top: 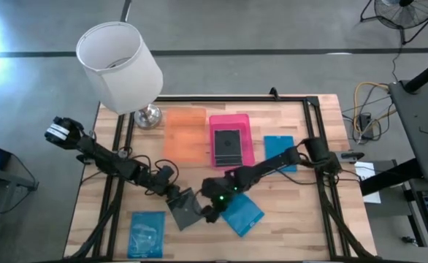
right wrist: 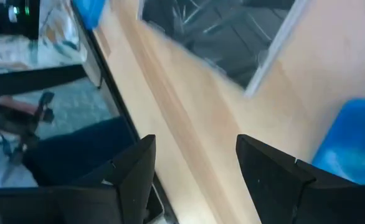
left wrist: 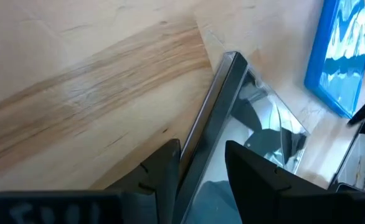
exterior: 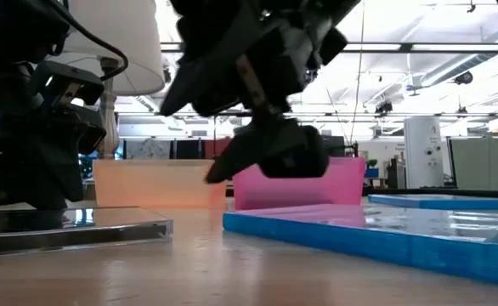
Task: Pick & place jewel cases by type
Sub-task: Put the black CD case into the pink bin
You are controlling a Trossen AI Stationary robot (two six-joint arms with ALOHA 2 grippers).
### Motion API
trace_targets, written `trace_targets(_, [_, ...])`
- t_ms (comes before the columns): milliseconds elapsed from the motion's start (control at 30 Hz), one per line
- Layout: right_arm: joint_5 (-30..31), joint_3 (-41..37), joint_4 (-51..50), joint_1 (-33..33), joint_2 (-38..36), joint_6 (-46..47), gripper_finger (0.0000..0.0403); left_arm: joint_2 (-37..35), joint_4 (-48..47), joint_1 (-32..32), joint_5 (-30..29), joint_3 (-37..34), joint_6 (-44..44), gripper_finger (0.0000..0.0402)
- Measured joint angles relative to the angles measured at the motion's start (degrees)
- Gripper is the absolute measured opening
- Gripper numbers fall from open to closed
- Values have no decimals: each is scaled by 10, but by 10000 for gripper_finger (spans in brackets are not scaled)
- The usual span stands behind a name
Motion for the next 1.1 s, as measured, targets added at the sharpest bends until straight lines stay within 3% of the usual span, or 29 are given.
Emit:
trace_targets(433, [9, 136, -1, 31, 114, 59, 219, 1, 8, 6, 8, -1, 30, 119])
trace_targets(567, [48, 150, 1, 41, 130, 82, 219, 1, 13, 6, 11, -2, 41, 119])
trace_targets(800, [57, 153, -2, 56, 137, 117, 219, 1, 26, 6, 17, -3, 43, 120])
trace_targets(1100, [101, 152, -14, 67, 139, 104, 219, 44, 77, 7, 109, -2, 33, 120])
